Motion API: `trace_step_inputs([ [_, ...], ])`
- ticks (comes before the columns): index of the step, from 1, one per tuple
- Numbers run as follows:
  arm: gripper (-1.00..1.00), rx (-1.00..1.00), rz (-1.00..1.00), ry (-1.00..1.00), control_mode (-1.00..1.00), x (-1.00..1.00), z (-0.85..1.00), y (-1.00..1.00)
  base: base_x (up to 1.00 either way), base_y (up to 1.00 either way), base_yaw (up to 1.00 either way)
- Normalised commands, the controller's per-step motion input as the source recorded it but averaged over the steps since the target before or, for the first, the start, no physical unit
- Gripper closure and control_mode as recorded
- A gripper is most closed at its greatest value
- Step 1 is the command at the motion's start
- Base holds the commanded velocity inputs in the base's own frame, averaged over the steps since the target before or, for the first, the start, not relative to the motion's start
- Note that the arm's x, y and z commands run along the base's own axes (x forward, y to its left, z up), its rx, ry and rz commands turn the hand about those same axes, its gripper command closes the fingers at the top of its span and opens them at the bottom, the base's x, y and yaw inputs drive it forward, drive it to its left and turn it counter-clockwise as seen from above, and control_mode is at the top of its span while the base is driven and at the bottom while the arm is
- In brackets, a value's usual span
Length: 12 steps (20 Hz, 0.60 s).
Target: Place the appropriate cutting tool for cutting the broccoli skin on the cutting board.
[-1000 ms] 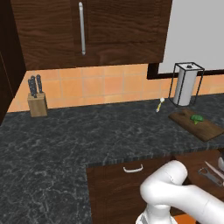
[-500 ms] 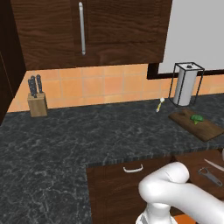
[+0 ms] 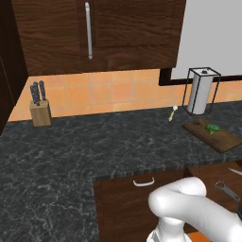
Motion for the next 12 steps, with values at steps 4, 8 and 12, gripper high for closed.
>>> trace_step_inputs([
  [4, 1.00, 0.02, 0.16, 0.06, -1.00, -0.07, 0.89, 0.07, 0.00, 0.00, 0.00],
  [8, 1.00, 0.00, 0.12, 0.04, -1.00, 0.16, 0.84, 0.10, 0.00, 0.00, 0.00],
  [12, 1.00, 0.02, 0.07, 0.03, -1.00, 0.66, 0.42, 0.05, 0.00, 0.00, 0.00],
])
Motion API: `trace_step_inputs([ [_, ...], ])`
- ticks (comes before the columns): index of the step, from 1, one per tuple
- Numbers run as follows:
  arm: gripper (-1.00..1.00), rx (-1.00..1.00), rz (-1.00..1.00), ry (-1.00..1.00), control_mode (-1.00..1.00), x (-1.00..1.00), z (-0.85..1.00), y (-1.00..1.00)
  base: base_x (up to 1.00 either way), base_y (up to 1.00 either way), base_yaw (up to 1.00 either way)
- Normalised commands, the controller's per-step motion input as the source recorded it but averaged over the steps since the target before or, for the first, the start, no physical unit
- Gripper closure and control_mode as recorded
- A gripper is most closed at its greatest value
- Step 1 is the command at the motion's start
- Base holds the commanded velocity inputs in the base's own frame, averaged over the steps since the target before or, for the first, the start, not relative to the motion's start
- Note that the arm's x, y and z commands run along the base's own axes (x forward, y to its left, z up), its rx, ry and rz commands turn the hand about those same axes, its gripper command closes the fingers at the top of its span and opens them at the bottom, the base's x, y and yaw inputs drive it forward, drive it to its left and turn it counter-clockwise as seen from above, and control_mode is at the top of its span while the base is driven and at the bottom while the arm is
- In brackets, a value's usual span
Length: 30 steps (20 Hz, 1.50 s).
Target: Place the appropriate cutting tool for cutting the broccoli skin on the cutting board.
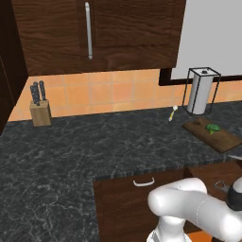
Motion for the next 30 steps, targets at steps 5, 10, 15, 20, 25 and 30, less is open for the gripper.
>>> trace_step_inputs([
  [5, 1.00, 0.05, 0.01, 0.00, -1.00, 0.84, 0.02, 0.00, 0.00, 0.00, 0.00],
  [10, 1.00, 0.07, 0.00, -0.01, -1.00, 0.94, 0.06, -0.01, 0.00, 0.00, 0.00],
  [15, 1.00, 0.05, 0.00, -0.07, -1.00, 0.74, 0.10, -0.16, 0.00, 0.00, 0.00],
  [20, 1.00, 0.02, 0.00, -0.08, -1.00, 0.68, 0.00, -0.16, 0.00, 0.00, 0.00],
  [25, 1.00, 0.02, 0.00, 0.00, -1.00, 0.72, -0.02, -0.12, 0.00, 0.00, 0.00],
  [30, 1.00, 0.00, 0.00, 0.00, -1.00, 0.55, -0.31, -0.11, 0.00, 0.00, 0.00],
])
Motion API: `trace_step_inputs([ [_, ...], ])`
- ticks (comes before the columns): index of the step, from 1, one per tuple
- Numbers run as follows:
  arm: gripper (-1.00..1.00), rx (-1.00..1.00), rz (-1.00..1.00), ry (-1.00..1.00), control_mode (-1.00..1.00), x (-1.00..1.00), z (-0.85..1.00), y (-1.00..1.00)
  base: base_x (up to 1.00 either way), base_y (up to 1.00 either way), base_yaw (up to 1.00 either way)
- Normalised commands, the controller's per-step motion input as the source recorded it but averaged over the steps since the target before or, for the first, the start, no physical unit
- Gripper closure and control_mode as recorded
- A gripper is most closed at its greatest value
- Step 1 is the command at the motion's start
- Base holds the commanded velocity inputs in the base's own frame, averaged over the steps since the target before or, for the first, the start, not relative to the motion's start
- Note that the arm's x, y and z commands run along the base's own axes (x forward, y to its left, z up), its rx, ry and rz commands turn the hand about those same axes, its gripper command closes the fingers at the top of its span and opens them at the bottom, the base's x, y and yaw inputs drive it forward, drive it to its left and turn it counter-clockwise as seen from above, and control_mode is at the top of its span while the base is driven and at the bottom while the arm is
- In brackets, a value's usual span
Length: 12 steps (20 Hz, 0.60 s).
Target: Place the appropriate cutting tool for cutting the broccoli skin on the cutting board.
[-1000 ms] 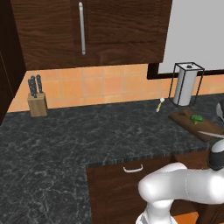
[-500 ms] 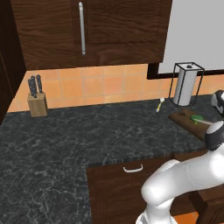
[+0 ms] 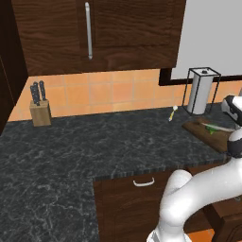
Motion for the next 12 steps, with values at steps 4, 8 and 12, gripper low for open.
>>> trace_step_inputs([
  [4, 1.00, 0.00, 0.00, 0.00, -1.00, 0.30, -0.46, -0.03, 0.00, 0.00, 0.00],
  [8, 1.00, 0.00, 0.00, 0.00, -1.00, 0.19, -0.36, -0.02, 0.00, 0.00, 0.00],
  [12, 1.00, 0.00, 0.00, 0.00, -1.00, 0.04, -0.41, -0.01, 0.00, 0.00, 0.00],
])
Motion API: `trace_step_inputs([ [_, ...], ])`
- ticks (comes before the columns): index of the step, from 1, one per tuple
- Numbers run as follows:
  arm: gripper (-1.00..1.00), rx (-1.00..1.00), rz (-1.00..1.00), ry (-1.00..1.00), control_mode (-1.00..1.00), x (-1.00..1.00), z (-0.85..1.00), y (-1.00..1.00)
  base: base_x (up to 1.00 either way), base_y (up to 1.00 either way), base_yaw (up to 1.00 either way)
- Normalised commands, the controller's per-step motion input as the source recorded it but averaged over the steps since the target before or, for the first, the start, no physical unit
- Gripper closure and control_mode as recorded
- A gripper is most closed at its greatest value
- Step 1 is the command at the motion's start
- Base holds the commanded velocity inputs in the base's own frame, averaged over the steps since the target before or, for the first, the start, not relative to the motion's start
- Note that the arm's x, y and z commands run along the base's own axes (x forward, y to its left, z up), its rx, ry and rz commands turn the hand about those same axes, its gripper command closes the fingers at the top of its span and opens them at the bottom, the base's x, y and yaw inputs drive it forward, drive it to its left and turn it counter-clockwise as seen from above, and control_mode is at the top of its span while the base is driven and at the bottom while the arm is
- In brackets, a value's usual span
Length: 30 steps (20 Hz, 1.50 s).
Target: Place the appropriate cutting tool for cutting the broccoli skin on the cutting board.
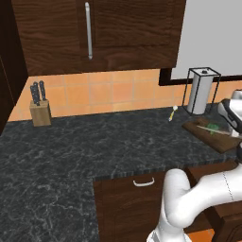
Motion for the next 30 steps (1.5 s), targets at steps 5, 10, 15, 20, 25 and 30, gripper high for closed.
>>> trace_step_inputs([
  [5, 1.00, 0.00, 0.00, 0.00, -1.00, 0.00, -0.40, 0.00, 0.00, 0.00, 0.00],
  [10, -1.00, 0.00, 0.00, 0.00, -1.00, 0.00, -0.41, 0.09, 0.00, 0.00, 0.00],
  [15, -1.00, 0.00, 0.00, -0.06, -1.00, -0.25, 0.00, 0.01, 0.00, 0.00, 0.00],
  [20, -1.00, 0.00, 0.00, -0.08, -1.00, -0.69, 0.50, 0.15, 0.00, 0.00, 0.00],
  [25, -1.00, -0.01, 0.00, -0.05, -1.00, -0.43, 0.48, 0.46, 0.00, 0.00, 0.00],
  [30, -1.00, -0.02, 0.04, 0.00, -1.00, -0.25, 0.10, 0.66, 0.00, 0.00, 0.00],
])
